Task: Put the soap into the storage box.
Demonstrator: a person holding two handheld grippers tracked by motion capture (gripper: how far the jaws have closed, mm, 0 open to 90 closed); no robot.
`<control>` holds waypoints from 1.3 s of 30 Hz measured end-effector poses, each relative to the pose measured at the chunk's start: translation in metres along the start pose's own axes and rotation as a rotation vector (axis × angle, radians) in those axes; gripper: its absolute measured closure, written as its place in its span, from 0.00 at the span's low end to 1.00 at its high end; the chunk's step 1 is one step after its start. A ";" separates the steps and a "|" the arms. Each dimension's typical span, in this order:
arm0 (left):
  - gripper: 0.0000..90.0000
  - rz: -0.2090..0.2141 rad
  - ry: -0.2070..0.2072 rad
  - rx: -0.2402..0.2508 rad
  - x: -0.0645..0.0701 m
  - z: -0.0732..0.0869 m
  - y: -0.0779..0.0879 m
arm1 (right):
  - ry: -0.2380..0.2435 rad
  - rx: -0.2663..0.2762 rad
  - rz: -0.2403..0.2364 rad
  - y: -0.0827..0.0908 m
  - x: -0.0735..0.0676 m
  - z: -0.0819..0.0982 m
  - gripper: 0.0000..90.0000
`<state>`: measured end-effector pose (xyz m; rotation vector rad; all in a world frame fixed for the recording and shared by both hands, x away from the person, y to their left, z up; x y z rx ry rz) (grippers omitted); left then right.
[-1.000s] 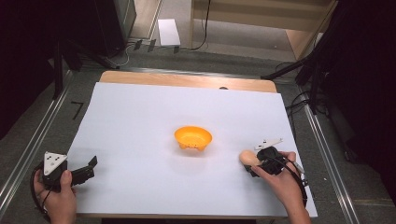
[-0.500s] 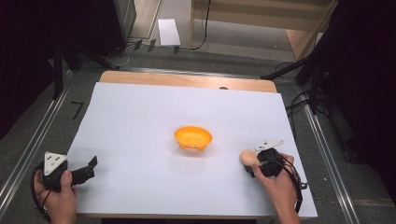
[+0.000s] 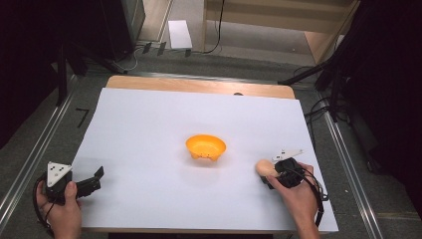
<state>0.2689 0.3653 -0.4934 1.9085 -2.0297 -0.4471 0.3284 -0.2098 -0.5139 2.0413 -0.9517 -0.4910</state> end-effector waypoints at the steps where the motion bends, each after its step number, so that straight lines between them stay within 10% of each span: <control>1: 0.00 -0.001 0.000 -0.001 0.000 0.000 0.000 | 0.018 0.010 0.001 0.003 0.000 -0.003 0.37; 39: 0.00 0.002 0.005 0.003 0.000 0.000 0.000 | 0.313 0.098 -0.164 0.011 -0.029 -0.105 0.37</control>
Point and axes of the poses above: each handheld gripper's, and its own axes: y roughly backward along the jaws, z roughly out of its underside, x roughly to its right, the point moved 6 cm from there along -y, roughly forward along the jaws, and after that the axes turned 5 degrees about x, right-handed, at the moved point
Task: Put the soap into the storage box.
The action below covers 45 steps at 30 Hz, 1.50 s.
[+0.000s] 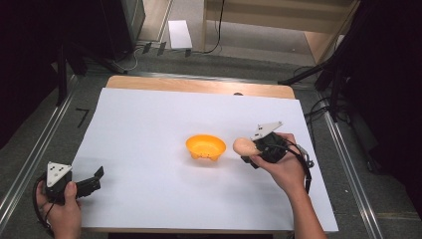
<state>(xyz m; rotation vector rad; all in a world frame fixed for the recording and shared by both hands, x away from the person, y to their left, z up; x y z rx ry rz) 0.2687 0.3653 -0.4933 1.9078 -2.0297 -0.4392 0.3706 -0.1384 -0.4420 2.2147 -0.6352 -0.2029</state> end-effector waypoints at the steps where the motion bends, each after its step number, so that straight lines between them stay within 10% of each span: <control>1: 0.00 0.000 0.000 0.000 0.000 0.000 0.000 | 0.000 0.000 0.000 0.000 0.000 0.000 0.37; 45: 0.00 0.009 0.006 -0.002 -0.001 0.000 0.000 | 0.254 -0.010 -0.173 -0.058 -0.024 -0.081 0.37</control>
Point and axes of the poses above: each handheld gripper's, and its own axes: y roughly backward along the jaws, z roughly out of its underside, x roughly to its right, the point moved 6 cm from there along -y, roughly forward along the jaws, and after that the axes turned 5 degrees about x, right-handed, at the moved point
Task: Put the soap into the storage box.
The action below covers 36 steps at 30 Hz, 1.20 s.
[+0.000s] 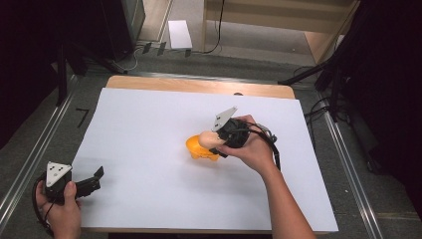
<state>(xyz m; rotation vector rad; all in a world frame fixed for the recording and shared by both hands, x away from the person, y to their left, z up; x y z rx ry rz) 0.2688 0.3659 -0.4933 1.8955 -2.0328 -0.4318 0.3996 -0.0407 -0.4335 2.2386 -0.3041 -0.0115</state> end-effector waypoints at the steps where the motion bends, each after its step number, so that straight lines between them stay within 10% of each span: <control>1: 0.00 0.000 0.000 0.000 0.000 0.000 0.000 | 0.002 0.004 -0.004 -0.002 0.000 -0.001 0.37; 36: 0.00 0.002 0.001 -0.003 0.000 0.000 0.000 | -0.074 -0.058 -0.147 -0.031 0.009 -0.001 0.36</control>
Point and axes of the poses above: each handheld gripper's, and its own axes: y roughly backward along the jaws, z roughly out of its underside, x roughly to its right, the point moved 6 cm from there along -y, roughly forward along the jaws, and after that the axes turned 5 degrees about x, right-handed, at the moved point
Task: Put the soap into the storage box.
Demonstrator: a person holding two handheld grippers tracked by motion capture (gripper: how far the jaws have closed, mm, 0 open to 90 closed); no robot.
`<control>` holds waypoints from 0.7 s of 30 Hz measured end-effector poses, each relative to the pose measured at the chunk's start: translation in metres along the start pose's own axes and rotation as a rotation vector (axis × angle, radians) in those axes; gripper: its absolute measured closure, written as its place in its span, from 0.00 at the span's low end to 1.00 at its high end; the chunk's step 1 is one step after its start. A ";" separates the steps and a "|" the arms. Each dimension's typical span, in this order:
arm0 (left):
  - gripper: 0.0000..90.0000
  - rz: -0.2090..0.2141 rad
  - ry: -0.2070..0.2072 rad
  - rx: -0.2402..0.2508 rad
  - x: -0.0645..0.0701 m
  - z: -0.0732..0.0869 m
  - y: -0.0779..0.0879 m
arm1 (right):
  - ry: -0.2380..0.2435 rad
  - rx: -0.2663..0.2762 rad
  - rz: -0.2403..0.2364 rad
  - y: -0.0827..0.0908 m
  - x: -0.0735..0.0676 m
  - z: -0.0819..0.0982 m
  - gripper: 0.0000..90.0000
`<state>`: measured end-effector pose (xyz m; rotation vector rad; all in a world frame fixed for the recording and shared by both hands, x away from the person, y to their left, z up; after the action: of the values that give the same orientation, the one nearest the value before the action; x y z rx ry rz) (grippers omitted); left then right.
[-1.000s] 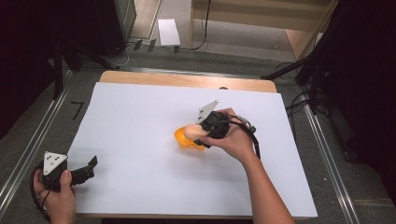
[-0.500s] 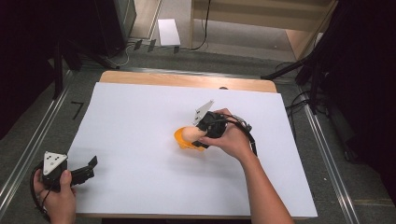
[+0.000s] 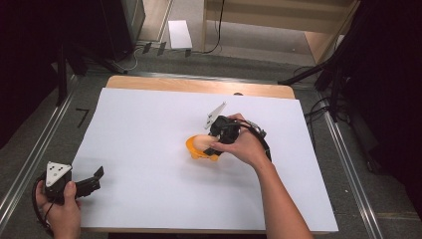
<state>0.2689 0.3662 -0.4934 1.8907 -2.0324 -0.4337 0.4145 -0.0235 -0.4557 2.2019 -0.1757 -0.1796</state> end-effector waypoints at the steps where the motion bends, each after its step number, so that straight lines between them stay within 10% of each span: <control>1: 0.00 0.000 0.001 0.000 0.000 0.000 0.000 | -0.003 0.000 -0.001 0.000 0.000 0.000 0.36; 21: 0.00 0.000 0.001 -0.001 0.000 0.000 0.000 | -0.068 0.101 0.069 0.020 0.005 0.007 0.29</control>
<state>0.2689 0.3662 -0.4935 1.8902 -2.0317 -0.4334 0.4164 -0.0414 -0.4441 2.2876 -0.3040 -0.2113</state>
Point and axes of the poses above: each handheld gripper's, and its own axes: y roughly backward along the jaws, z roughly out of its underside, x roughly to its right, the point moved 6 cm from there along -y, roughly forward along the jaws, and after that the axes turned 5 degrees about x, right-handed, at the moved point
